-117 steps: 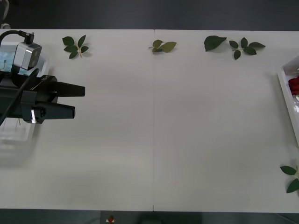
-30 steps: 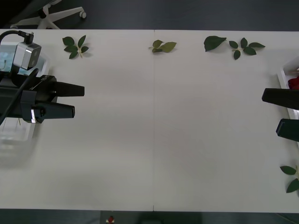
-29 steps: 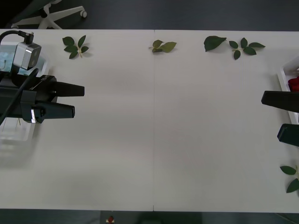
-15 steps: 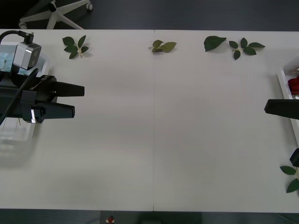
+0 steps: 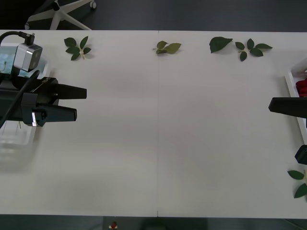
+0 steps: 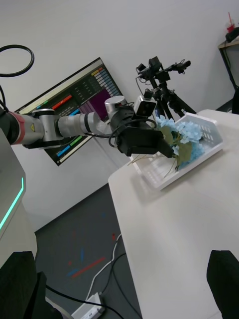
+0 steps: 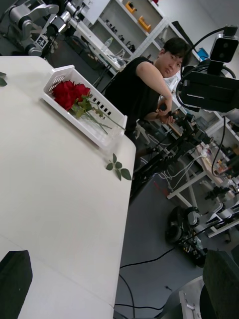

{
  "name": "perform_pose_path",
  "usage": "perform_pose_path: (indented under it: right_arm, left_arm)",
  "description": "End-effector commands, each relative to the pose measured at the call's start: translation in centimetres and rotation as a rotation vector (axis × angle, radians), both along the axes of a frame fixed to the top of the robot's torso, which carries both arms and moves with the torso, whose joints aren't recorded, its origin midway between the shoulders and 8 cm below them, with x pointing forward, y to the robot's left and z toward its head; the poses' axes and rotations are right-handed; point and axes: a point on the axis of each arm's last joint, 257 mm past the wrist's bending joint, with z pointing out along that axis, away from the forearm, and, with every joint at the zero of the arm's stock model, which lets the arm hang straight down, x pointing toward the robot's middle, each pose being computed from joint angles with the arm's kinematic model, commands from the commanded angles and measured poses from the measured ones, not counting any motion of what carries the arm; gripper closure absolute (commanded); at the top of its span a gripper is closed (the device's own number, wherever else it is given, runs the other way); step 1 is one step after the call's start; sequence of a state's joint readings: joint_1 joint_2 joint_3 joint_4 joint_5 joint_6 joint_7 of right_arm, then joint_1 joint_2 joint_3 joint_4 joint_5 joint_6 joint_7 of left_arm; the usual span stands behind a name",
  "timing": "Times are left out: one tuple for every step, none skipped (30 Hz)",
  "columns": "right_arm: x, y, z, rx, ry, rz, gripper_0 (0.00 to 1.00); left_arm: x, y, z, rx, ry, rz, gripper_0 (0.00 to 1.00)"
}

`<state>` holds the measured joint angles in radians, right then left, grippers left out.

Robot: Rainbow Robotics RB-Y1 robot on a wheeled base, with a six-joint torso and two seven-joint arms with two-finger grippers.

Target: Put the red flowers into the right box and the blue flowers into the left box

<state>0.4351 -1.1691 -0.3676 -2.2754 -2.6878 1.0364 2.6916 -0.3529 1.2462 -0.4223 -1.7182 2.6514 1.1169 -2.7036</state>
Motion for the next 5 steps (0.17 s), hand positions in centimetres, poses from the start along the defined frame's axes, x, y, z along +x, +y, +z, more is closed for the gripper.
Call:
perform_pose_path:
  right_arm:
    - [-0.25,0.15,-0.06,-0.021,-0.005,0.015,0.00]
    - [-0.25,0.15,-0.06,-0.021,-0.005,0.015,0.00]
    - [-0.25,0.15,-0.06,-0.021,-0.005,0.015,0.00]
    - [-0.25,0.15,-0.06,-0.021,-0.005,0.015,0.00]
    - [-0.25,0.15,-0.06,-0.021,-0.005,0.015,0.00]
  left_arm:
    - [-0.35,0.68,-0.09,0.017,0.008,0.000,0.00]
    - [-0.35,0.68,-0.09,0.017,0.008,0.000,0.00]
    - [-0.35,0.68,-0.09,0.017,0.008,0.000,0.00]
    - [-0.35,0.68,-0.09,0.017,0.008,0.000,0.00]
    - [-0.35,0.68,-0.09,0.017,0.008,0.000,0.00]
